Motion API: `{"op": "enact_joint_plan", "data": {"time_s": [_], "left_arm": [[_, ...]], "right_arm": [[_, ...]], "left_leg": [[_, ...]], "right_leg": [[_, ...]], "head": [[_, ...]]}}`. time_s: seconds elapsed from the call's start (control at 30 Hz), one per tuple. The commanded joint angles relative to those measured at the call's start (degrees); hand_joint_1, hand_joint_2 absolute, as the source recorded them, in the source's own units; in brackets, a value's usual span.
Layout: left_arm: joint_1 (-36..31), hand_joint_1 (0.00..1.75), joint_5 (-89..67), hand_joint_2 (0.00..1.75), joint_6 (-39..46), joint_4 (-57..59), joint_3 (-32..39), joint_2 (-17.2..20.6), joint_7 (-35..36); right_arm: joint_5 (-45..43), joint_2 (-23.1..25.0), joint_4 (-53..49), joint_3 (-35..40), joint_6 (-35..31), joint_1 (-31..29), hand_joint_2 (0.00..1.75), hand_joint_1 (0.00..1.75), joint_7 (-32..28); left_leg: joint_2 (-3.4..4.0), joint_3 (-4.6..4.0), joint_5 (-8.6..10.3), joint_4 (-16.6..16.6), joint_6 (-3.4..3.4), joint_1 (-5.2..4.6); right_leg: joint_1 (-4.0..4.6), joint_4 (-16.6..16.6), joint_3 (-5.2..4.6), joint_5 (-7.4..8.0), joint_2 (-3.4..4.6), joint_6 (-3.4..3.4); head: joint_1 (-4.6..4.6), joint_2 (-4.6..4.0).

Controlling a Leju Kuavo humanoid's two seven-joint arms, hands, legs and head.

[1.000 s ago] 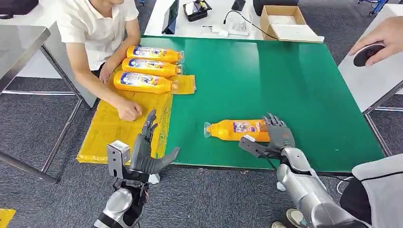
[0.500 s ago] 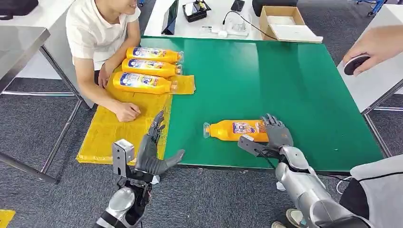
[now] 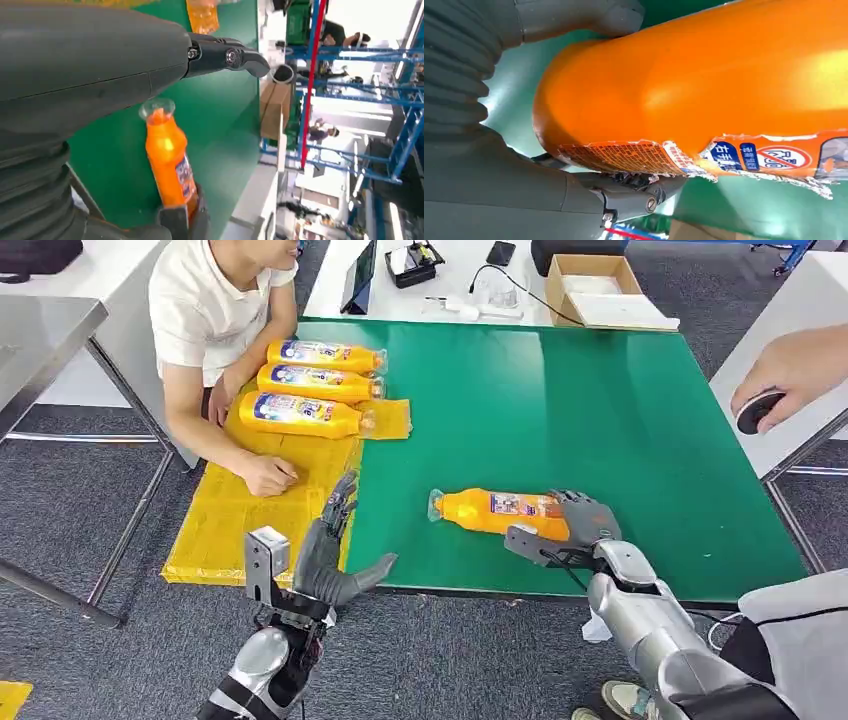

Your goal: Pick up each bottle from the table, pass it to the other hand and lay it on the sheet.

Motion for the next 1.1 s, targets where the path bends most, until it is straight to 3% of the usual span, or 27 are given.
{"op": "enact_joint_plan", "data": {"time_s": [0.03,0.13,0.17,0.33,0.53,0.6,0.63,0.7,0.87,1.0,1.03,1.1], "left_arm": [[-3.96,0.0,4.46,1.75,-3.99,6.44,-2.38,0.8,0.37],[-3.92,0.0,4.49,1.75,-4.02,6.5,-2.36,0.85,0.36],[-4.1,0.0,5.04,1.75,-4.98,6.84,-2.62,1.01,0.56],[-4.45,0.0,6.64,1.75,-7.55,6.88,-2.49,1.87,0.18],[2.99,0.0,6.42,1.75,0.45,-2.34,2.14,0.97,-2.03],[6.37,0.0,6.5,1.75,1.96,-6.42,2.92,1.33,-2.58],[7.16,0.0,6.52,1.75,2.01,-7.46,2.86,1.62,-2.56],[8.0,0.0,7.77,1.75,2.45,-8.13,3.51,1.06,-2.32],[9.44,0.0,5.31,1.75,8.27,-12.0,4.64,0.62,-4.73],[9.0,0.0,5.3,1.75,8.97,-11.04,5.59,0.31,-3.4],[9.23,0.0,5.22,1.75,8.8,-10.91,5.5,0.32,-2.92],[9.69,0.0,6.73,1.75,5.64,-10.87,4.16,0.7,-1.28]], "right_arm": [[-1.18,-0.92,6.92,2.02,5.08,3.44,1.75,1.75,-1.86],[-1.19,-0.79,6.89,2.03,5.02,3.53,1.75,1.75,-1.82],[-2.07,-0.48,7.35,1.5,7.51,3.25,1.75,1.61,-2.45],[-4.32,-0.39,6.01,0.49,6.73,4.87,1.75,1.75,-6.73],[-25.45,4.07,-2.18,-14.3,5.29,10.48,1.75,1.73,-22.86],[-32.0,5.73,-11.58,-15.42,8.13,14.07,1.75,1.52,-23.34],[-32.64,5.74,-14.24,-14.63,8.68,15.01,1.75,1.52,-21.6],[-37.3,5.96,-19.99,-14.86,8.97,17.24,1.75,1.75,-21.82],[-45.52,8.08,-39.22,-10.11,9.73,26.13,1.75,1.75,-19.16],[-46.92,8.76,-42.85,-5.46,8.8,28.7,1.75,1.75,-19.45],[-47.27,9.02,-43.94,-4.53,8.54,29.38,1.75,1.68,-19.73],[-47.64,9.34,-45.03,-2.77,8.12,29.85,1.75,1.75,-19.19]], "left_leg": [[-0.31,0.35,0.01,-0.18,-0.06,0.05],[-0.28,0.47,-0.03,-0.15,-0.07,0.06],[-0.2,0.45,-0.03,-0.13,-0.06,0.06],[-0.28,0.68,0.0,-0.2,-0.1,0.07],[0.04,0.8,-0.12,-0.12,-0.08,0.09],[0.19,0.84,-0.16,-0.16,-0.11,0.14],[0.25,0.75,-0.18,-0.07,-0.09,0.13],[0.24,0.73,-0.22,-0.1,-0.16,0.12],[0.11,0.35,-0.18,-0.04,-0.15,0.17],[0.12,0.13,-0.27,-0.01,-0.18,0.16],[0.11,0.04,-0.21,-0.05,-0.17,0.16],[0.1,0.06,-0.25,-0.04,-0.17,0.16]], "right_leg": [[0.06,-0.19,0.5,-0.08,-0.32,-0.11],[0.06,-0.18,0.58,-0.09,-0.29,-0.12],[0.07,-0.16,0.53,-0.06,-0.21,-0.1],[0.09,-0.24,0.74,-0.05,-0.29,-0.16],[0.1,-0.2,0.8,-0.05,-0.01,-0.12],[0.15,-0.21,0.88,-0.05,0.13,-0.16],[0.14,-0.1,0.77,-0.04,0.21,-0.12],[0.14,-0.07,0.71,-0.07,0.21,-0.15],[0.18,-0.01,0.38,-0.1,0.14,-0.13],[0.18,0.11,0.19,-0.2,0.2,-0.19],[0.17,0.03,0.1,-0.14,0.18,-0.15],[0.17,0.04,0.13,-0.18,0.16,-0.16]], "head": [[-0.02,0.0],[0.0,0.0],[-0.02,0.0],[0.0,0.0],[0.0,0.0],[0.0,0.0],[0.02,0.0],[0.0,0.0],[0.02,0.0],[0.0,0.0],[-0.04,0.0],[-0.02,0.0]]}}
